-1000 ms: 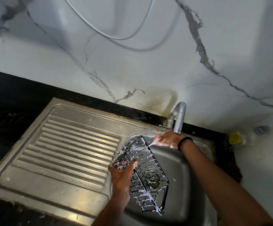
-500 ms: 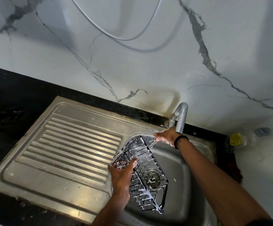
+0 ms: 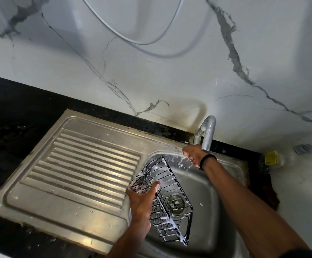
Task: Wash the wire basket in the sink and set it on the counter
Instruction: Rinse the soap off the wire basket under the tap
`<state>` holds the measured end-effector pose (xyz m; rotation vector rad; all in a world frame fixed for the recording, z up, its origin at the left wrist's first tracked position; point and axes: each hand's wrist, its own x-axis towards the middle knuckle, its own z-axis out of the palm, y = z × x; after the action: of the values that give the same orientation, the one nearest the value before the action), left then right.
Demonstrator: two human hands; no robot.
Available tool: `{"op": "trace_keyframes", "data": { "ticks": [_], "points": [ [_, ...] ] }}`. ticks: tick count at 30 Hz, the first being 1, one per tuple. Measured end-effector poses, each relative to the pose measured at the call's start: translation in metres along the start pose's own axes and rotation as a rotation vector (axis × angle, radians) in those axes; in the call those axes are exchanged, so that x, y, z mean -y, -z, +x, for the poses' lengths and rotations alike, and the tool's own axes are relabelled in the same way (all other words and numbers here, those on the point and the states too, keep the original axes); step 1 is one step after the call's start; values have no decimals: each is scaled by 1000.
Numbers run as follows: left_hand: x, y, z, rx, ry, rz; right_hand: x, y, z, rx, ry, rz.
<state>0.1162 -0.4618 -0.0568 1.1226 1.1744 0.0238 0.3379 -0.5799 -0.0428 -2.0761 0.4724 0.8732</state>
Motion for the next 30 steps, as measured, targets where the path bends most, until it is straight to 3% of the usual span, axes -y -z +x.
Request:
{"op": "trace_keyframes", "data": {
  "ticks": [12, 21, 30],
  "points": [
    [-1, 0, 2, 5, -4, -58, -7, 3, -3, 134, 42, -18],
    [2, 3, -3, 67, -4, -48, -25, 2, 0, 121, -39, 189],
    [2, 0, -1, 48, -13, -70, 1, 17, -4, 292, -111, 324]
  ]
}}
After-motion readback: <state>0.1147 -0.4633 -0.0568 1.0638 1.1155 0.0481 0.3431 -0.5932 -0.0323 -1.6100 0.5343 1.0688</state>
